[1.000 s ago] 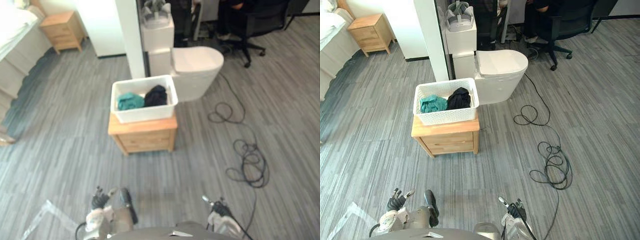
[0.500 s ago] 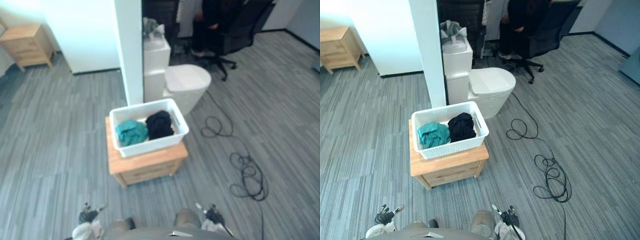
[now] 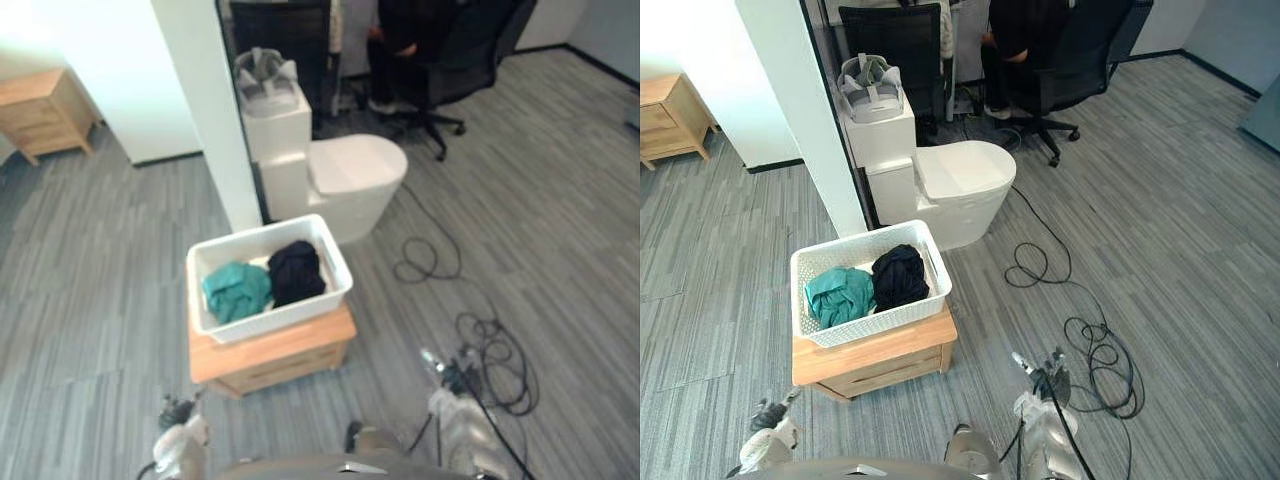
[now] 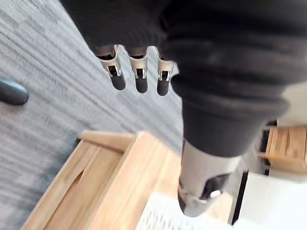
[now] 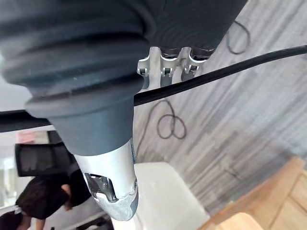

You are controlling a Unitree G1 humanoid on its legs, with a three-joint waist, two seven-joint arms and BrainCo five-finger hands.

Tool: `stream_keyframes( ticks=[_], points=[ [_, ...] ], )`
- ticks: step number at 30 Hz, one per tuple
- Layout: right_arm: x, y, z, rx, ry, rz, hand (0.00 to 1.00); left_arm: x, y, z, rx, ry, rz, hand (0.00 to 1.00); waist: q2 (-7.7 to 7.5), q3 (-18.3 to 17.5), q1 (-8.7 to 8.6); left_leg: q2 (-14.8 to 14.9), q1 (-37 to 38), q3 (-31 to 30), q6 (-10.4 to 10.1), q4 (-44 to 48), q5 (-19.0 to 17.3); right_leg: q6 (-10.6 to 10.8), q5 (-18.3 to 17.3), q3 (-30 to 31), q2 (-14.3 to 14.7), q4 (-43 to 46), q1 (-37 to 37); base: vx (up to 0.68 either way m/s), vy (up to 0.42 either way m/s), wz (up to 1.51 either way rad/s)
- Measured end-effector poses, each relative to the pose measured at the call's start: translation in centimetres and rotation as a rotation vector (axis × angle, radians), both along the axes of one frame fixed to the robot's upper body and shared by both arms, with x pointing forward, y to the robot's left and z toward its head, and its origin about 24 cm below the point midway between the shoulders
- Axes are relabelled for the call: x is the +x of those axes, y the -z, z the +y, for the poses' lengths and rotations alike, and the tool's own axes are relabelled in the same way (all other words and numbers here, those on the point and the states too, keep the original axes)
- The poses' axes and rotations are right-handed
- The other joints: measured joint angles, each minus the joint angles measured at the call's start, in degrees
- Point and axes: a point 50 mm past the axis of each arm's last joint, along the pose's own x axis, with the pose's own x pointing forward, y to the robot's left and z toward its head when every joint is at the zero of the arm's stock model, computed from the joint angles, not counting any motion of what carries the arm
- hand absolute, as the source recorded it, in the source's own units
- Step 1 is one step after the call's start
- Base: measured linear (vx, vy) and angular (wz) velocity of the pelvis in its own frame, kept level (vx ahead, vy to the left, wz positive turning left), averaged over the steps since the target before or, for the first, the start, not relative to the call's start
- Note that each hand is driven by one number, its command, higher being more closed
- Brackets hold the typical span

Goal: Pick up the laundry basket with both hands and put the clothes into the washing machine.

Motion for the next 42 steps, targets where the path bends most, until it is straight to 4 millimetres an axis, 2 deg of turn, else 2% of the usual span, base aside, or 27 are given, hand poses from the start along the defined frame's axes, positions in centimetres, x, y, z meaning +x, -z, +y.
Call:
stream_keyframes(
  ticks=[2,6,9,11,14,15,16,18,20,21,24,26,28,29,33,35,36,38,39,42],
  points=[
    [0.0,-0.4,0.1,-0.031,-0.009,-0.004,0.00,-1.2,-0.2,2.2,0.060,-0.100,0.062,0.00,-0.61,-0.8,0.13,-0.2,0.1,-0.7,0.0,-0.3,0.0,0.3,0.9,-0.8,-0.1,-1.9,1.3,0.03,0.064,0.17],
    [0.8,-1.2,0.3,-0.072,-0.032,-0.034,0.00,-2.3,-0.8,4.8,0.115,-0.230,0.104,0.00,-1.00,-1.3,1.14,-0.8,-0.4,-1.2,0.0,-0.9,0.0,0.7,3.3,-1.3,0.0,-5.3,2.6,0.01,0.058,0.10],
    [2.2,-3.2,-0.2,-0.144,-0.048,-0.100,0.00,-0.2,-3.6,7.1,0.228,-0.274,-0.028,0.00,-0.89,-1.4,1.60,-1.5,-2.1,-2.7,0.1,-0.8,0.2,1.0,5.2,-2.5,-0.7,-7.7,2.9,-0.05,0.046,0.23],
    [3.6,-4.7,-1.0,-0.204,-0.061,-0.145,0.00,2.5,-7.0,8.4,0.363,-0.237,-0.162,0.00,-0.59,-1.2,1.99,-2.2,-3.6,-4.0,0.6,-0.6,0.7,0.9,6.2,-3.3,-1.2,-9.2,2.7,-0.10,0.025,0.22],
    [5.2,-6.7,-1.9,-0.262,-0.051,-0.200,0.00,4.9,-9.2,8.6,0.444,-0.175,-0.251,0.00,0.29,-0.4,2.23,-2.6,-6.8,-5.4,1.0,1.0,0.9,0.5,7.1,-4.0,-1.8,-9.7,1.2,-0.10,0.003,0.22],
    [7.0,-8.6,-2.2,-0.296,-0.062,-0.258,0.00,6.4,-9.9,8.3,0.457,-0.141,-0.281,0.00,0.81,1.0,2.28,-2.9,-9.5,-5.8,1.3,2.0,1.2,0.3,7.9,-4.1,-2.2,-9.5,-0.9,-0.12,-0.007,0.09],
    [8.0,-9.6,-2.3,-0.312,-0.069,-0.289,0.00,7.3,-10.2,8.0,0.450,-0.128,-0.300,0.00,1.05,2.1,2.30,-3.0,-10.5,-5.9,1.4,2.5,1.4,0.1,8.2,-4.1,-2.3,-9.4,-1.6,-0.26,-0.022,0.09],
    [12.5,-13.7,-2.1,-0.355,-0.115,-0.392,0.00,11.7,-11.5,7.2,0.418,-0.031,-0.367,0.00,1.54,5.7,2.31,-3.2,-14.9,-6.5,1.5,3.2,3.2,-0.4,10.3,-4.1,-2.6,-9.3,-6.1,-0.25,-0.036,0.08],
    [14.9,-16.3,-1.6,-0.375,-0.139,-0.442,0.00,14.9,-12.6,6.5,0.386,0.047,-0.412,0.00,1.57,8.4,2.54,-3.2,-16.8,-6.6,1.5,3.1,4.5,-0.8,11.7,-4.0,-2.5,-9.4,-8.1,-0.18,-0.037,0.02],
    [17.2,-19.3,-0.2,-0.392,-0.184,-0.513,0.00,18.1,-14.0,5.4,0.332,0.112,-0.468,0.00,1.76,10.7,2.49,-3.0,-18.8,-6.3,1.5,3.0,5.6,-1.4,12.8,-4.0,-2.3,-9.9,-10.0,-0.19,-0.045,-0.02],
    [18.9,-23.0,1.3,-0.394,-0.216,-0.616,0.00,20.5,-15.3,4.3,0.217,0.143,-0.560,0.00,2.19,13.0,2.44,-2.5,-20.7,-4.9,1.5,2.8,6.6,-1.7,13.9,-3.3,-2.4,-10.3,-12.4,-0.14,-0.050,-0.16],
    [20.5,-27.2,3.0,-0.363,-0.239,-0.729,0.00,22.2,-15.9,3.3,0.055,0.127,-0.640,0.00,2.69,15.5,2.43,-2.1,-23.0,-2.3,1.3,3.7,6.7,-2.4,15.6,-1.2,-2.0,-10.4,-15.6,-0.08,-0.046,-0.41],
    [21.1,-29.7,4.8,-0.361,-0.282,-0.801,0.00,22.8,-16.1,2.7,-0.044,0.112,-0.673,0.00,2.97,16.9,2.39,-1.7,-24.6,-0.3,1.3,4.6,6.4,-2.7,16.5,0.1,-1.6,-10.9,-17.7,-0.05,-0.041,-0.46],
    [21.2,-30.6,5.7,-0.365,-0.307,-0.830,0.00,23.1,-16.3,2.2,-0.101,0.096,-0.700,0.00,2.99,17.0,2.26,-1.2,-25.9,0.9,1.1,5.0,6.2,-3.0,17.1,0.8,-1.2,-11.3,-19.1,-0.01,-0.039,-0.39],
    [20.1,-33.3,6.8,-0.365,-0.310,-0.952,0.00,25.1,-18.4,-0.2,-0.210,0.142,-0.801,0.00,3.93,17.6,1.95,0.4,-28.3,4.3,0.9,5.3,6.2,-3.3,18.0,0.9,-0.6,-12.1,-21.4,0.03,-0.024,-0.08],
    [19.5,-34.4,6.9,-0.390,-0.310,-0.998,0.00,26.2,-20.8,-2.5,-0.195,0.280,-0.872,0.00,4.79,18.0,2.12,0.7,-28.6,5.2,0.9,5.3,6.5,-3.2,18.1,0.7,-0.6,-12.5,-21.6,0.05,0.014,0.02],
    [19.3,-34.7,6.9,-0.411,-0.314,-1.009,0.00,26.4,-22.0,-2.9,-0.178,0.325,-0.906,0.00,4.99,18.1,2.56,0.7,-28.8,5.7,0.9,5.3,6.4,-3.2,18.1,1.0,-0.6,-12.5,-22.1,0.05,0.024,-0.05],
    [19.3,-34.6,7.2,-0.424,-0.330,-1.003,0.00,26.6,-23.1,-3.1,-0.158,0.363,-0.945,0.00,5.16,18.2,2.60,0.6,-29.0,5.6,0.9,5.2,6.5,-3.2,18.1,0.9,-0.6,-12.6,-22.2,0.05,0.020,0.00],
    [19.3,-34.2,7.1,-0.452,-0.344,-0.983,0.00,26.7,-24.8,-3.5,-0.141,0.402,-1.013,0.00,5.54,18.4,2.92,0.5,-29.1,5.6,0.9,5.2,6.4,-3.2,18.1,0.9,-0.6,-12.8,-22.2,0.06,0.018,0.03],
    [19.4,-33.1,7.4,-0.473,-0.374,-0.943,0.00,26.7,-26.7,-3.8,-0.128,0.413,-1.102,0.00,6.00,18.4,3.22,0.3,-29.1,5.7,0.9,5.1,6.5,-3.2,18.0,0.9,-0.8,-12.9,-22.2,0.05,0.020,0.02]
  ],
)
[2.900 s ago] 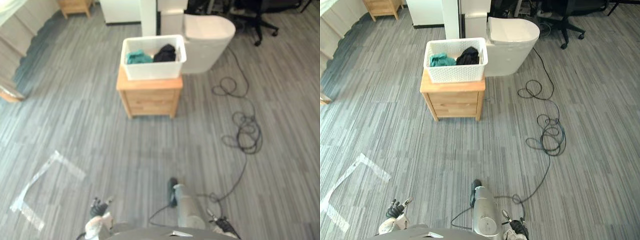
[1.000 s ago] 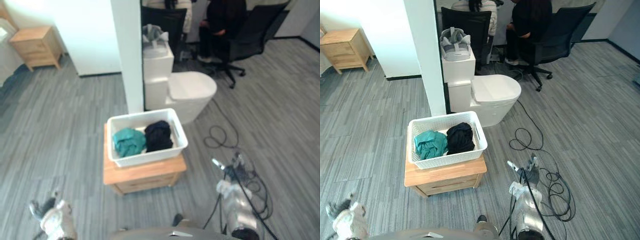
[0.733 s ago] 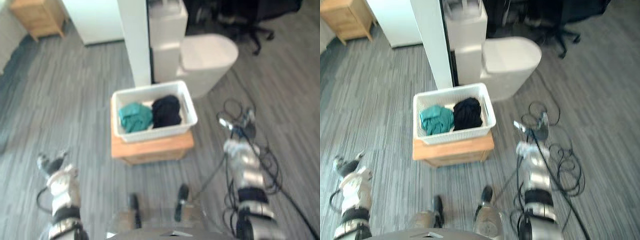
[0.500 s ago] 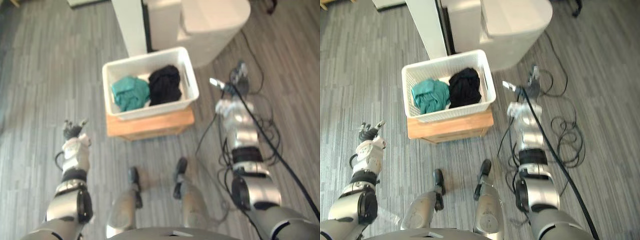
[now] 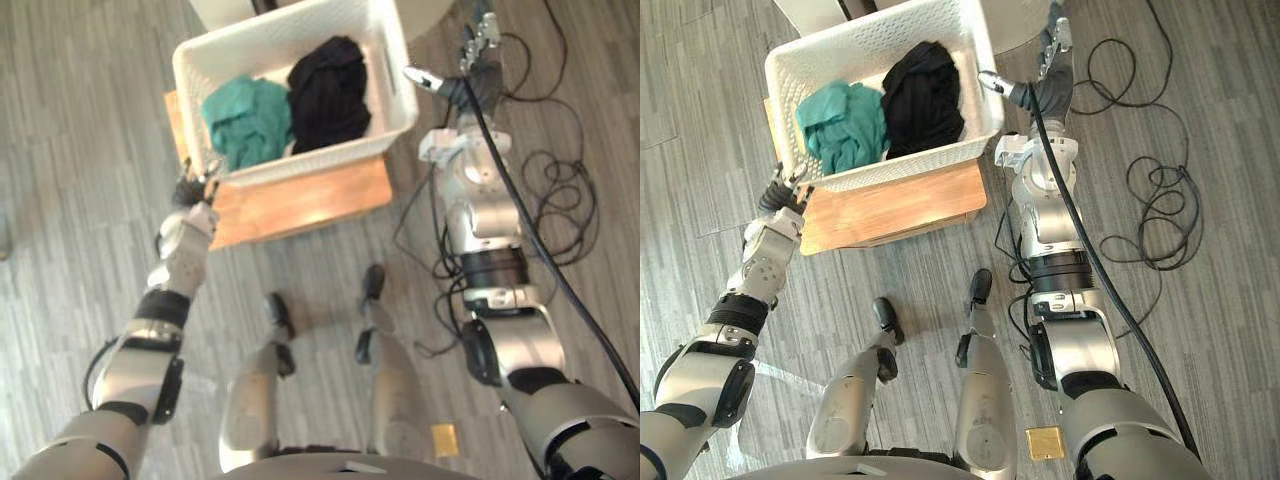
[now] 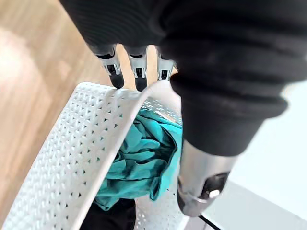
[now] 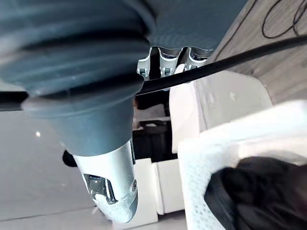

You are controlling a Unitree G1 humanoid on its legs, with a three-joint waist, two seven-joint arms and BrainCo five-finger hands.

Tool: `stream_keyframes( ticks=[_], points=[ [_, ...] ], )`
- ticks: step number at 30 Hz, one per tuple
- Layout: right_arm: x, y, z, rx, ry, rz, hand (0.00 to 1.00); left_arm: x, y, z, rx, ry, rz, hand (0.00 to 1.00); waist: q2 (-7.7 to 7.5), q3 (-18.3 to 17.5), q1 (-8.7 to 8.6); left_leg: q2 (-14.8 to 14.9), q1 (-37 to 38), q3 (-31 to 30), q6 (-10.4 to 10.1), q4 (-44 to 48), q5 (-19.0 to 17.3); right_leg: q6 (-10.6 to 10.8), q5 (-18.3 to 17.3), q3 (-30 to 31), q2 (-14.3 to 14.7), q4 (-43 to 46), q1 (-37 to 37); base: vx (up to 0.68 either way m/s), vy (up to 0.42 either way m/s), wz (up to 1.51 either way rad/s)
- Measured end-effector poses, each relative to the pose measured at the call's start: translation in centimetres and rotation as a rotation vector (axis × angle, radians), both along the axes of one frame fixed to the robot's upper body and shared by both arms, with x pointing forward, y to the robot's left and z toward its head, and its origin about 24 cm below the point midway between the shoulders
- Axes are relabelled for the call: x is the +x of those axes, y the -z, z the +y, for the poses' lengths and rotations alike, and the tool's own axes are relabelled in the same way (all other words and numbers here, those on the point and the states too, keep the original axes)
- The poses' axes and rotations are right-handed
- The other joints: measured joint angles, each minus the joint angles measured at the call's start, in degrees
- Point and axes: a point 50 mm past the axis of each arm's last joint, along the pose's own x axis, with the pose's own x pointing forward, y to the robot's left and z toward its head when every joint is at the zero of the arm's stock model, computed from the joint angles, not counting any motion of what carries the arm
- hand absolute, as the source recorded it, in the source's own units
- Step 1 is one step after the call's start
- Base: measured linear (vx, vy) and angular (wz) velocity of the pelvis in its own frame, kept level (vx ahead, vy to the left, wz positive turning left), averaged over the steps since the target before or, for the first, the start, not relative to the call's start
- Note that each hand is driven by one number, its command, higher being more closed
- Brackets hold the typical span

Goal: Pick up the laundry basket with both hands and put the clothes into the washing machine.

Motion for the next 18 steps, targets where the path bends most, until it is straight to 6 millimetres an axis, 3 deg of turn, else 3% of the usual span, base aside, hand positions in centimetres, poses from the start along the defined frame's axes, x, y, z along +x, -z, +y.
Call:
stream_keyframes(
  ticks=[7,9,12,14,16,17,18],
  points=[
    [-0.1,2.6,-1.1,-0.041,0.023,0.079,0.00,-0.6,-0.5,0.0,0.025,-0.002,-0.022,0.00,0.22,-0.1,-0.10,-0.3,0.7,-0.2,0.0,0.0,0.0,0.1,-0.1,-0.1,-0.2,0.0,0.9,0.03,0.010,0.02],
    [-0.2,3.3,-1.3,-0.067,0.034,0.098,0.00,-1.3,0.4,0.2,0.036,-0.003,-0.007,0.00,0.30,-0.2,-0.30,-0.4,1.0,-0.2,0.2,0.0,-0.1,0.2,-0.1,0.0,-0.3,0.0,1.2,0.00,0.000,0.00],
    [-0.2,4.1,-1.5,-0.087,0.048,0.124,0.00,-3.3,4.9,0.5,0.016,-0.023,0.093,0.00,0.57,-0.4,-0.42,-0.3,1.3,-0.1,0.3,0.1,-0.2,0.2,-0.2,0.0,-0.3,0.0,1.3,0.03,0.002,-0.03],
    [-0.4,4.4,-2.2,-0.094,0.067,0.133,0.00,-7.4,11.7,1.3,-0.050,-0.099,0.300,0.00,0.85,-0.6,-0.31,-0.2,1.3,0.0,0.4,0.3,-0.4,0.4,-0.4,0.0,-0.2,0.2,1.4,0.06,0.000,-0.02],
    [-0.7,4.3,-3.5,-0.083,0.102,0.129,0.00,-10.8,15.7,2.3,-0.080,-0.156,0.450,0.00,0.85,-0.6,0.59,0.3,1.0,0.1,0.2,1.4,-1.2,0.4,-0.4,0.3,0.2,0.2,1.4,0.04,-0.007,-0.03],
    [-0.8,4.4,-4.0,-0.076,0.117,0.132,0.00,-11.7,16.3,3.1,-0.092,-0.181,0.481,0.00,0.87,-0.6,1.60,0.6,0.9,0.1,0.0,2.2,-1.6,0.5,-0.5,0.5,0.5,0.2,1.4,0.03,-0.020,-0.03],
    [-0.7,4.5,-4.2,-0.068,0.122,0.136,0.00,-11.2,15.1,4.6,-0.071,-0.202,0.448,0.00,0.87,-0.6,2.24,0.8,0.6,-0.1,-0.3,3.1,-1.9,0.5,-0.5,0.5,0.8,0.1,1.6,0.00,0.000,0.00]
  ],
)
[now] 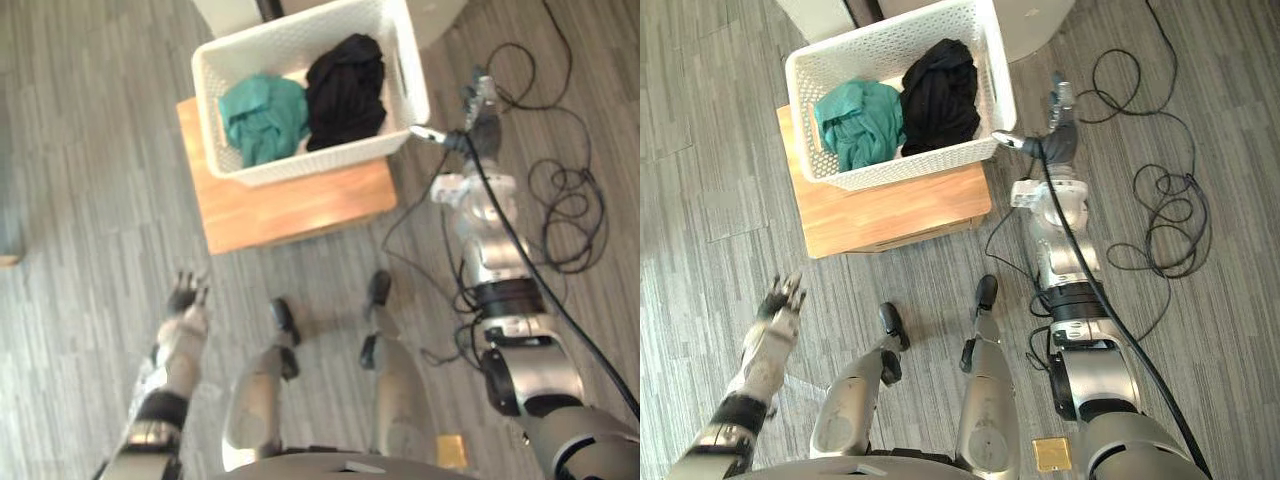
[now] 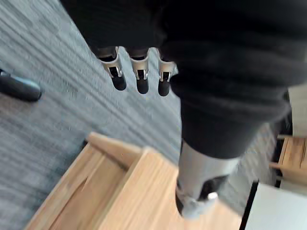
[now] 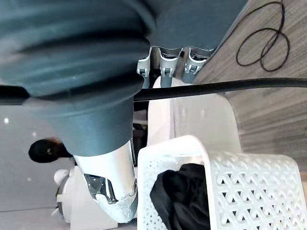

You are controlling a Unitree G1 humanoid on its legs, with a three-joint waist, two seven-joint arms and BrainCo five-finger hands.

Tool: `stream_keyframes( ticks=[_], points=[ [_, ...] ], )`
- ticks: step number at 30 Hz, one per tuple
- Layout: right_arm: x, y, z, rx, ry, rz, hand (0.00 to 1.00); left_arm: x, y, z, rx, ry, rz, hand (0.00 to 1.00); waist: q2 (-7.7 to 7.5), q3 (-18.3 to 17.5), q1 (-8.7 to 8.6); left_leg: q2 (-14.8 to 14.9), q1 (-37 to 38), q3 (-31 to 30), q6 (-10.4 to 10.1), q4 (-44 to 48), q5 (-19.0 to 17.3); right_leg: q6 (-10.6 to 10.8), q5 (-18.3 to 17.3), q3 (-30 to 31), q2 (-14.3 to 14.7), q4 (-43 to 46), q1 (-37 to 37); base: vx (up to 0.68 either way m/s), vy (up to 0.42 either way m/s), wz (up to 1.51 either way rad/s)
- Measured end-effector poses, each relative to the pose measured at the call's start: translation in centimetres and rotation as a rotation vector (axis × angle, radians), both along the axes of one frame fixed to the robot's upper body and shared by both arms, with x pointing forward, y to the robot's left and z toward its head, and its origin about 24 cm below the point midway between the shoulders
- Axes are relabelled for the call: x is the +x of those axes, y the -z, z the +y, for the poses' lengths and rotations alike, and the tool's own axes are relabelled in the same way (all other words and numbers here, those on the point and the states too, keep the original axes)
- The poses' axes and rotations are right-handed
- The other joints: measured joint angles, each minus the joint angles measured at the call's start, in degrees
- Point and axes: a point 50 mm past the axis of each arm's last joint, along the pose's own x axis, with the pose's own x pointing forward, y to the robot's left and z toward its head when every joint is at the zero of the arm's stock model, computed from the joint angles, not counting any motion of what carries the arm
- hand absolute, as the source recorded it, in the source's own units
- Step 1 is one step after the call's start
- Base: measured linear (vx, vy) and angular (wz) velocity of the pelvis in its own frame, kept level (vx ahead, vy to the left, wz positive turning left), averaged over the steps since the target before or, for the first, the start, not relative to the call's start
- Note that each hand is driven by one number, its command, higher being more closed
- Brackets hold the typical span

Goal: Pick up the laundry basket with both hands and put the clothes into the washing machine.

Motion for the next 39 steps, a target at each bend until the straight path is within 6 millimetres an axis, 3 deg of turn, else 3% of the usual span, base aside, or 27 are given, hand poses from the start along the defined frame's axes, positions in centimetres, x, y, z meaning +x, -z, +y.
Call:
stream_keyframes(
  ticks=[1,3,4,6,8,10,14,19,22,25,26,29,35,39],
  points=[
    [0.2,0.1,0.4,-0.006,-0.013,0.006,0.00,0.8,-1.5,0.9,0.041,0.010,-0.045,0.00,0.00,0.0,-0.01,0.1,-0.1,0.0,-0.1,0.3,-0.1,0.0,0.0,0.0,0.0,-0.1,0.1,-0.02,-0.031,-0.02],
    [0.6,0.8,2.2,-0.061,-0.086,0.042,0.00,5.3,-10.6,2.9,0.245,0.088,-0.315,0.00,0.18,-0.3,-0.30,0.4,-0.6,0.1,0.3,1.1,-0.8,0.0,0.1,0.5,-0.1,-0.4,0.1,-0.04,-0.019,-0.07],
    [0.6,1.0,2.6,-0.066,-0.101,0.048,0.00,6.2,-13.0,3.0,0.282,0.099,-0.388,0.00,0.26,-0.7,-0.48,0.4,-1.2,0.1,0.4,1.3,-0.9,0.0,0.1,0.6,-0.2,-0.5,-0.3,-0.04,-0.007,0.00],
    [0.7,1.2,3.2,-0.069,-0.117,0.060,0.00,8.4,-20.8,2.2,0.354,0.111,-0.630,0.00,0.65,-1.3,-1.36,-0.1,-2.3,0.1,0.7,1.4,-0.7,0.0,1.2,0.9,-0.5,-1.6,-0.9,0.00,0.000,0.00],
    [0.7,1.2,3.0,-0.097,-0.101,0.062,0.00,8.8,-23.8,1.2,0.359,0.127,-0.735,0.00,0.71,-1.4,-2.20,-0.1,-2.5,0.2,0.7,1.7,-0.5,0.3,1.8,0.8,-0.6,-2.0,-0.9,0.04,0.005,-0.05],
    [0.6,0.9,2.3,-0.104,-0.080,0.058,0.00,8.8,-24.8,0.3,0.351,0.141,-0.778,0.00,0.68,-1.5,-2.86,0.4,-2.6,0.3,0.8,2.3,-0.6,-0.1,2.2,0.5,-0.3,-1.8,-0.7,0.08,-0.005,-0.03],
    [-0.2,0.5,-1.6,-0.116,0.026,0.055,0.00,8.4,-25.0,-1.3,0.402,0.162,-0.812,0.00,0.64,-1.5,-2.27,1.4,-1.8,-0.1,0.6,3.2,-0.7,-0.3,0.1,-0.8,0.0,1.7,-0.5,0.10,-0.018,0.10],
    [-0.6,2.0,-2.5,-0.118,0.025,0.112,0.00,8.0,-24.8,-1.1,0.506,0.150,-0.796,0.00,0.32,-1.8,-1.89,1.5,0.3,-1.0,0.6,4.3,-2.0,-0.3,-4.3,-1.1,-0.9,7.6,0.3,0.03,-0.014,0.11],
    [-0.5,1.8,-2.2,-0.107,0.018,0.106,0.00,8.0,-24.9,-0.7,0.576,0.136,-0.778,0.00,-0.81,-3.4,-1.34,1.6,-0.2,-0.1,0.6,4.1,-2.3,0.1,-4.8,-0.9,-1.1,7.7,-0.7,-0.01,-0.013,0.00],
    [0.0,-0.5,-1.5,-0.090,0.002,0.035,0.00,8.9,-24.8,0.3,0.605,0.091,-0.723,0.00,-1.16,-3.6,-1.50,1.7,-0.3,0.5,0.7,4.2,-2.0,0.1,-4.3,-0.8,-1.2,7.6,-0.8,0.00,0.000,0.00],
    [0.2,-2.1,-1.1,-0.075,-0.007,-0.013,0.00,9.5,-25.1,0.4,0.597,0.070,-0.704,0.00,-1.25,-3.7,-1.42,1.7,-0.7,0.7,0.7,4.4,-2.0,0.0,-4.1,-0.7,-1.3,7.6,-1.2,0.00,-0.011,-0.04],
    [0.5,-6.0,0.3,-0.026,-0.045,-0.133,0.00,10.7,-27.1,0.2,0.615,0.049,-0.707,0.00,-1.95,-3.8,-1.28,2.2,-3.1,0.7,0.8,5.2,-1.2,-0.6,-2.8,-1.1,-1.2,7.5,-3.2,0.01,-0.014,0.00],
    [0.5,-9.7,1.6,0.083,-0.087,-0.251,0.00,12.4,-31.1,-0.7,0.583,0.027,-0.744,0.00,-2.32,-3.5,-0.88,2.8,-5.6,0.6,0.8,5.8,-1.1,-0.6,-2.7,-1.9,-1.2,7.5,-4.7,0.04,-0.019,0.06],
    [0.8,-11.0,2.2,0.142,-0.125,-0.271,0.00,13.2,-32.1,-1.4,0.586,0.045,-0.725,0.00,-3.30,-2.9,-1.02,2.7,-6.1,0.7,0.7,3.8,0.2,-0.7,-2.7,-2.7,-1.2,7.0,-5.4,0.05,-0.027,0.12]
  ],
)
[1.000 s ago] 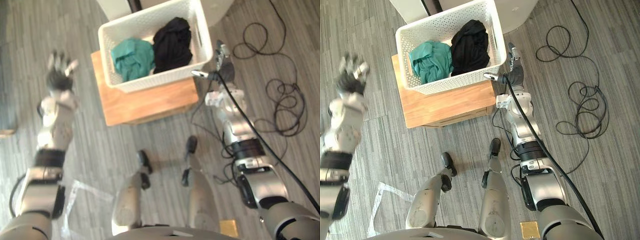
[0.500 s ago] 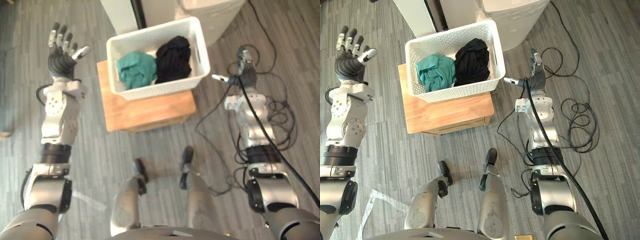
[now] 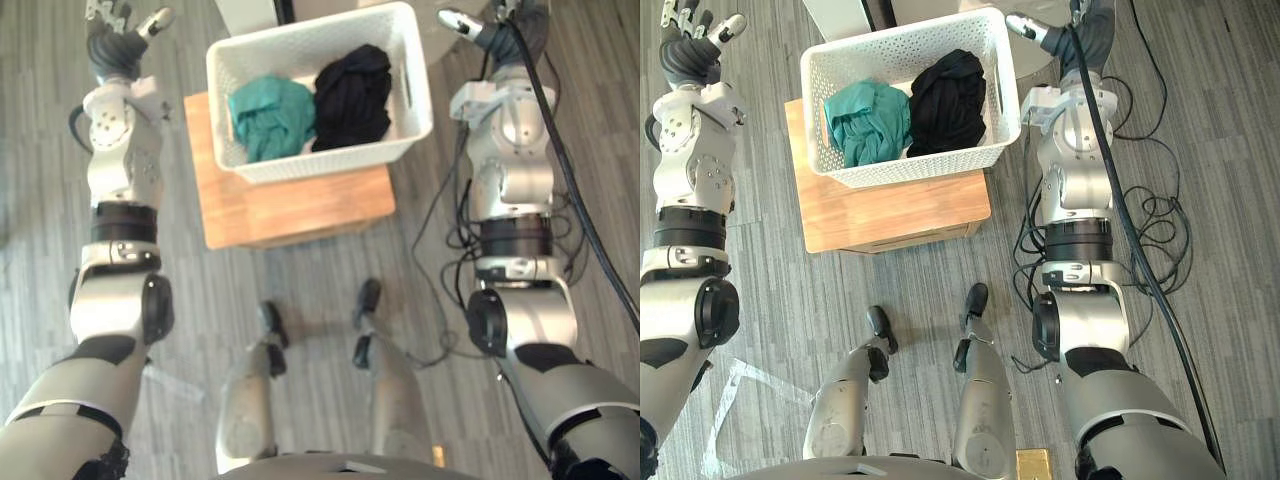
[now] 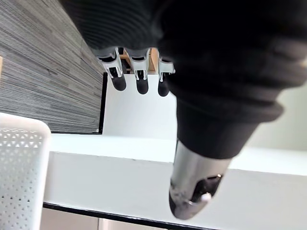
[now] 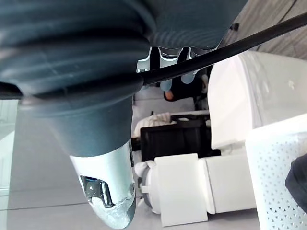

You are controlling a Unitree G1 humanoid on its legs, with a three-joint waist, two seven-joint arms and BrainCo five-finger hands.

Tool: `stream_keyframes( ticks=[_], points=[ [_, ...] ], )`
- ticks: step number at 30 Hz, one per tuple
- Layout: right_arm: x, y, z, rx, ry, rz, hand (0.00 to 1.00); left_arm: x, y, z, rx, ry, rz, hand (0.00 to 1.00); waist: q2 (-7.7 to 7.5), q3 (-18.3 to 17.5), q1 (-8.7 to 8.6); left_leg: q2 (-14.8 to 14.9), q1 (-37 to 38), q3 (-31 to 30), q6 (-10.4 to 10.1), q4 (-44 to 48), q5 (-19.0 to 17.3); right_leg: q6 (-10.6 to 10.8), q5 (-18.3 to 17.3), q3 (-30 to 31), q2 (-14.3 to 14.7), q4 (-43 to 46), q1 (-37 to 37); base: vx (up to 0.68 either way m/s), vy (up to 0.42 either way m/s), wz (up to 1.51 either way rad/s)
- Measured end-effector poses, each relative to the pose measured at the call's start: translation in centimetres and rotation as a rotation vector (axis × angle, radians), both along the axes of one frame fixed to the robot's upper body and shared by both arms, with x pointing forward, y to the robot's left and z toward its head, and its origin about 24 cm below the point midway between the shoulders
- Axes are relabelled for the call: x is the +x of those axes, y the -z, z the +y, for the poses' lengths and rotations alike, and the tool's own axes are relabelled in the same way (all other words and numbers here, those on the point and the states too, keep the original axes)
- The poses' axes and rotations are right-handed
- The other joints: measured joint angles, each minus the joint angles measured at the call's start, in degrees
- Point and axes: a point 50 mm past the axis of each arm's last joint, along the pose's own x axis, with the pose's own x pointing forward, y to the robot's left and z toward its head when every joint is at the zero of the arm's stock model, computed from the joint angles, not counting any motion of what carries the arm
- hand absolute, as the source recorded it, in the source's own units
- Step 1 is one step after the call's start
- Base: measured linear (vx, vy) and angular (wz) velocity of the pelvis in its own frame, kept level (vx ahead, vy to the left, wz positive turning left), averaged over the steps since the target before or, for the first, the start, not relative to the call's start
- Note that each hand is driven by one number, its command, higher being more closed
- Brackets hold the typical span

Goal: Pick up the laundry basket with both hands and put the clothes into the washing machine.

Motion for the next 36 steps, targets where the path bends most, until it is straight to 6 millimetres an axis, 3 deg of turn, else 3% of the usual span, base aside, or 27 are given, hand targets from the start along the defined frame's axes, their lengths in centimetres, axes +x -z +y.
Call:
stream_keyframes(
  ticks=[3,10,29,36],
  points=[
    [-0.2,-1.3,0.4,0.040,-0.032,-0.038,0.00,0.4,-1.2,-0.7,0.025,0.039,-0.008,0.00,-1.15,0.7,0.08,-0.3,-0.6,0.2,-0.4,-3.2,2.6,-0.2,0.1,-1.1,0.0,-0.3,-1.5,0.07,-0.045,0.14],
    [1.1,-0.5,0.3,0.082,-0.049,0.033,0.00,0.5,-1.4,-0.8,0.150,0.022,0.020,0.00,-1.50,0.9,0.25,-0.9,-0.7,1.1,-0.3,-5.2,3.3,-0.2,0.2,-0.6,-0.1,-1.0,-2.3,0.07,-0.015,0.01],
    [1.9,0.9,0.3,0.067,-0.050,0.097,0.00,1.5,1.4,0.5,0.200,-0.025,0.176,0.00,-2.14,2.1,-0.28,0.0,-1.1,3.6,-0.6,-5.9,3.2,-0.1,1.6,0.5,1.3,-4.4,-2.4,0.04,-0.020,-0.04],
    [1.8,0.2,0.4,0.066,-0.053,0.081,0.00,1.5,3.5,1.4,0.152,-0.036,0.230,0.00,-1.97,2.7,-0.74,0.0,-1.7,4.4,-0.6,-6.2,3.2,-0.1,1.6,0.9,1.5,-4.9,-3.4,0.05,-0.016,-0.03]
  ],
)
